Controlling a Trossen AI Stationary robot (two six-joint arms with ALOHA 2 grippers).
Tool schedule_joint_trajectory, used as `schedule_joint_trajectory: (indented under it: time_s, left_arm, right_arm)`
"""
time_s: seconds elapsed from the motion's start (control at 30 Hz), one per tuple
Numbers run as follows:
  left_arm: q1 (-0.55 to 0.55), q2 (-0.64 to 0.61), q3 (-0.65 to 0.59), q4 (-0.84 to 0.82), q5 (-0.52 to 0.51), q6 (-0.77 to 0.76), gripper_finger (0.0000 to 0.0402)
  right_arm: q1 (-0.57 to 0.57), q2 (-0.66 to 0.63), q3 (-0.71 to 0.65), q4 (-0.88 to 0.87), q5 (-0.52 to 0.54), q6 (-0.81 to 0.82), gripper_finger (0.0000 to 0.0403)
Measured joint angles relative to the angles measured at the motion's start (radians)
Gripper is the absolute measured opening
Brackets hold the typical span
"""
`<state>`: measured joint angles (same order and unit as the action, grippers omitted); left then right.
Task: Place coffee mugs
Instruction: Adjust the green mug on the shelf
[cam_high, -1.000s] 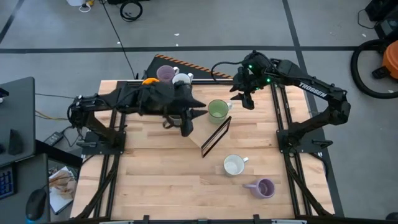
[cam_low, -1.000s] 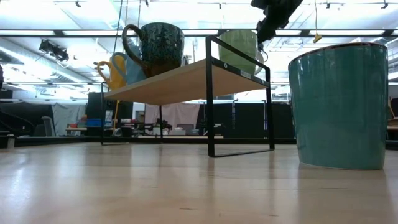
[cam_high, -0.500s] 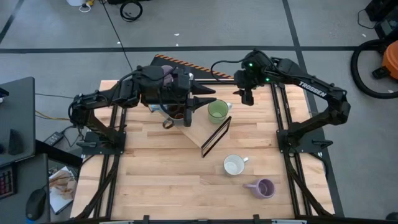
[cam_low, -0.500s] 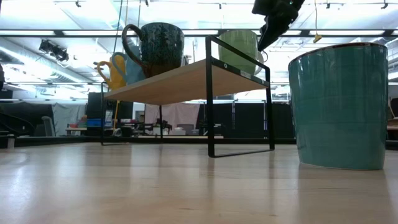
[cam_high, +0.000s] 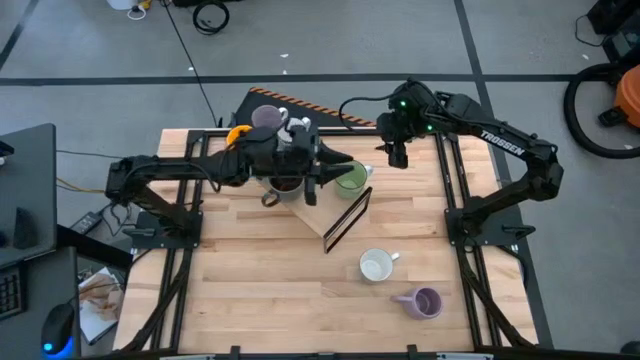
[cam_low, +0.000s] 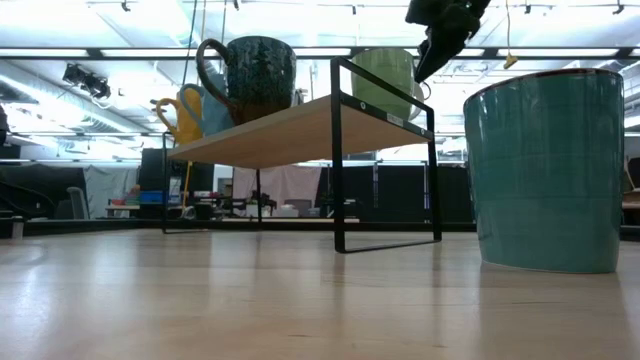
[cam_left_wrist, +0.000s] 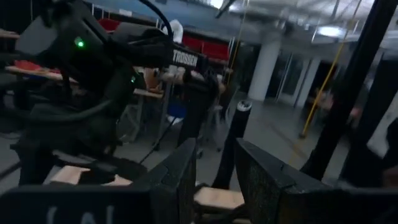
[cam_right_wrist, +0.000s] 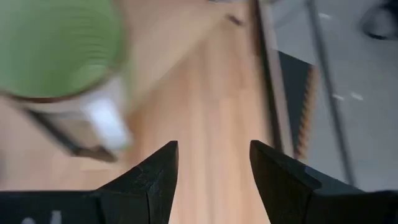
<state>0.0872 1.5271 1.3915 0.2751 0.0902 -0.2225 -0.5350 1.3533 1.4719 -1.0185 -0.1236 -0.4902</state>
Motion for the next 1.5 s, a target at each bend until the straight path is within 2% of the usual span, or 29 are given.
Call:
schedule_joint_trajectory:
  time_s: [0.1, 0.2, 0.47, 0.63, 0.93, 1.13, 1.5]
  left_arm:
    - [0.005, -0.038, -0.07, 0.078, -0.009, -0.021, 0.0116]
    - [0.006, -0.095, -0.114, 0.081, -0.039, -0.024, 0.0116]
    - [0.005, -0.268, -0.232, 0.069, -0.124, -0.015, 0.0116]
    - [-0.011, -0.36, -0.324, 0.07, -0.235, -0.007, 0.0116]
    - [-0.047, -0.43, -0.377, 0.09, -0.371, -0.028, 0.0116]
    - [-0.047, -0.431, -0.377, 0.178, -0.368, -0.029, 0.0116]
    - [-0.048, -0.431, -0.377, 0.184, -0.367, -0.047, 0.0116]
  right_arm:
    - [-0.001, 0.003, 0.0, -0.041, -0.121, -0.041, 0.0203]
    - [-0.001, 0.021, 0.0, -0.072, -0.206, -0.062, 0.02]
    - [0.016, 0.068, 0.0, -0.05, -0.251, -0.112, 0.0189]
    - [0.023, 0.103, 0.0, -0.054, -0.317, -0.109, 0.0183]
    - [0.052, 0.147, 0.0, -0.054, -0.321, -0.135, 0.0178]
    - [0.075, 0.194, 0.0, -0.046, -0.316, -0.141, 0.0163]
    - [0.094, 0.215, 0.0, 0.022, -0.289, -0.142, 0.0098]
